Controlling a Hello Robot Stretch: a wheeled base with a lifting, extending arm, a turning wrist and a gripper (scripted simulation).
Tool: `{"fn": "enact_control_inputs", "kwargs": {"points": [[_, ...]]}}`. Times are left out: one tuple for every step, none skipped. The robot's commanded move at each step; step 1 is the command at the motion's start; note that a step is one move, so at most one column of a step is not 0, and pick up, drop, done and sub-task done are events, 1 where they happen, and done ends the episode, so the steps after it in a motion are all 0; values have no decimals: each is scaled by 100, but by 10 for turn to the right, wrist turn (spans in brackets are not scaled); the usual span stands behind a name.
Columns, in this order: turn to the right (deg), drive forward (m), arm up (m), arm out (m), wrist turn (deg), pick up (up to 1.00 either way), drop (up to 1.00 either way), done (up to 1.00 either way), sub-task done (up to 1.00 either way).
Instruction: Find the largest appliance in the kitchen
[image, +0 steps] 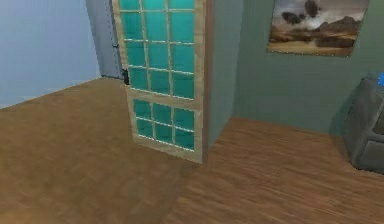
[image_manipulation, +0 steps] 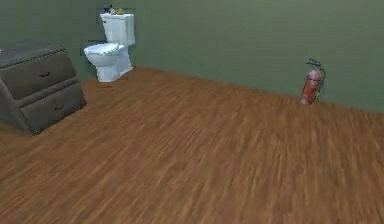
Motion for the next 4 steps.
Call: {"fn": "enact_control_inputs", "kwargs": {"points": [[-330,0,0,0,0,0,0,0,0],[0,100,0,0,0,0,0,0,0],[-30,0,0,0,0,0,0,0,0],[0,25,0,0,0,0,0,0,0]]}}
